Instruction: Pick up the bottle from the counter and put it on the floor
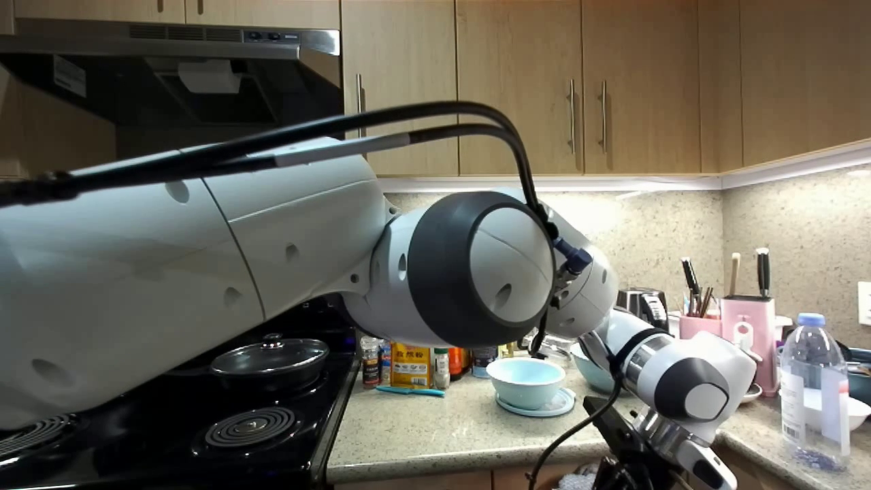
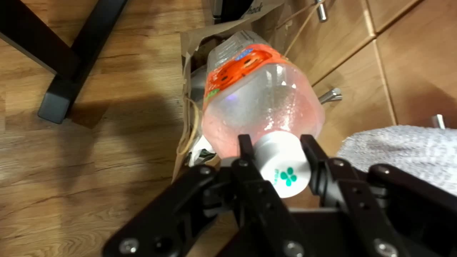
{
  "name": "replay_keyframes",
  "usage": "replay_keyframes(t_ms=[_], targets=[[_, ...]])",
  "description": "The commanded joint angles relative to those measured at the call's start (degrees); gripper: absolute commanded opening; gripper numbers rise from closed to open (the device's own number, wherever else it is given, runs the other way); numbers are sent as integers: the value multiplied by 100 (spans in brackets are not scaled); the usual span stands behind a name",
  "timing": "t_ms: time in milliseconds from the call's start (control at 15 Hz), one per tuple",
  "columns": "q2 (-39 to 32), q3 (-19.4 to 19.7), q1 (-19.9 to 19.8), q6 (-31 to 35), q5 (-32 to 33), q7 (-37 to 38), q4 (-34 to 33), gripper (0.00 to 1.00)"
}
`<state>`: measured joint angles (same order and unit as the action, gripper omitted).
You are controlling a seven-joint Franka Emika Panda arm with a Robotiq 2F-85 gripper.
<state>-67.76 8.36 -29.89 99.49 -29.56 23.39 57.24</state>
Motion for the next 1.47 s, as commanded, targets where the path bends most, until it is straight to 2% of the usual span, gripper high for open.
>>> replay_keyframes(t_ms=[0, 67, 133, 467, 533, 800, 1267, 1400], targets=[[385, -151, -183, 48, -384, -7, 83, 12], [445, -139, -182, 117, -449, -20, 86, 12], [177, -39, -91, 23, -265, 0, -133, 37], [313, -55, -120, 26, -314, 0, -132, 37], [313, -60, -120, 26, -314, 0, -130, 12], [2, 23, -74, -23, -219, 139, -378, 12], [-504, -131, -246, -109, 2, 260, -847, 12], [-554, 15, -169, -105, -132, 234, -867, 12]])
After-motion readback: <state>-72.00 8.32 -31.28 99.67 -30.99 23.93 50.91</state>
